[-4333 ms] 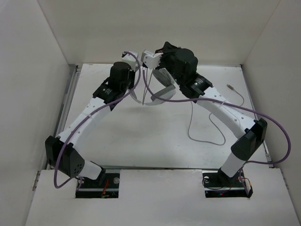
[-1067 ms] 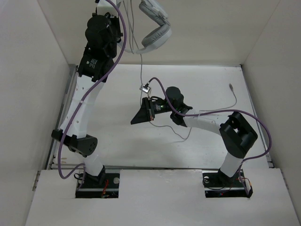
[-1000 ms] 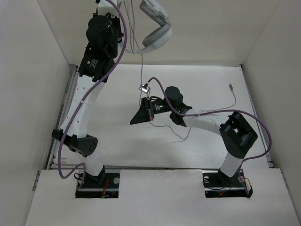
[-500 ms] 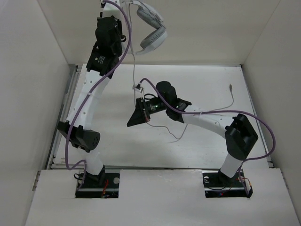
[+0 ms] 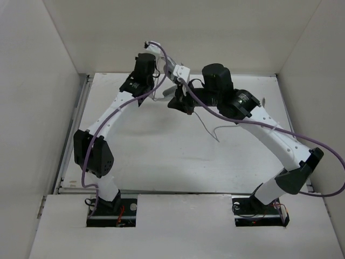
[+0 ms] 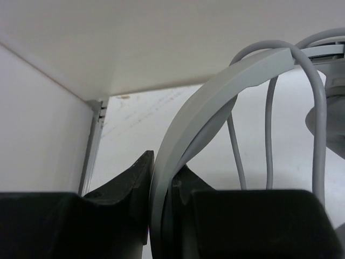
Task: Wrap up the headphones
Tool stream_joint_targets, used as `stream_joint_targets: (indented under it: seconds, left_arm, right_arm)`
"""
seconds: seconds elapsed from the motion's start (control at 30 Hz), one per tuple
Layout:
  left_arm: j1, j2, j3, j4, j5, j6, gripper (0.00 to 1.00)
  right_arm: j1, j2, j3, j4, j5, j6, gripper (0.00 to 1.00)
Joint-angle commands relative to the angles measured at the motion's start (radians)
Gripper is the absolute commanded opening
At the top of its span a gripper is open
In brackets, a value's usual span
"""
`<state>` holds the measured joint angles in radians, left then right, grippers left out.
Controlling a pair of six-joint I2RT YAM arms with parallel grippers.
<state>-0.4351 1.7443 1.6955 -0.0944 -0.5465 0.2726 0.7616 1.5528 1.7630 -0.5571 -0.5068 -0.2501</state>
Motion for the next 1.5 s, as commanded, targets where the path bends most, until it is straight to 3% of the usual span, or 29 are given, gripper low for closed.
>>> stream_joint_targets:
  seconds: [0.0,0.2,0.3,0.5,1.0,1.13,1.47]
  left_arm:
    - [-0.059,-0.155,-0.072,0.127,0.008,0.007,0.00]
    - [-0.129,-0.206,-0.146,0.076,0.040,-0.001,0.00]
    - [-0.158,-0.226,-0.149,0.032,0.069,-0.012,0.00]
    - [-0.182,-0.246,-0.148,-0.030,0.106,-0.027,0.00]
    - [-0.291,-0.341,-0.171,-0.088,0.252,-0.026,0.00]
    - [-0.299,-0.362,-0.142,-0.094,0.267,-0.023,0.00]
    - [-0.334,-0.381,0.001,-0.148,0.364,-0.073,0.00]
  right_arm:
    - [0.003,-0.031,0.044,-0.121,0.249,-0.297,0.06]
    - [-0.023,-0.043,0.024,-0.012,0.542,-0.513,0.03]
    - [-0.057,-0.059,-0.066,0.168,0.735,-0.705,0.02]
    - [-0.124,-0.062,-0.154,0.430,0.873,-0.893,0.05]
    - [-0.230,0.013,-0.056,0.408,0.775,-0.773,0.16]
    - [-0.279,0.039,-0.028,0.340,0.693,-0.632,0.16]
    - [-0.394,0.121,0.021,0.229,0.320,-0.233,0.17]
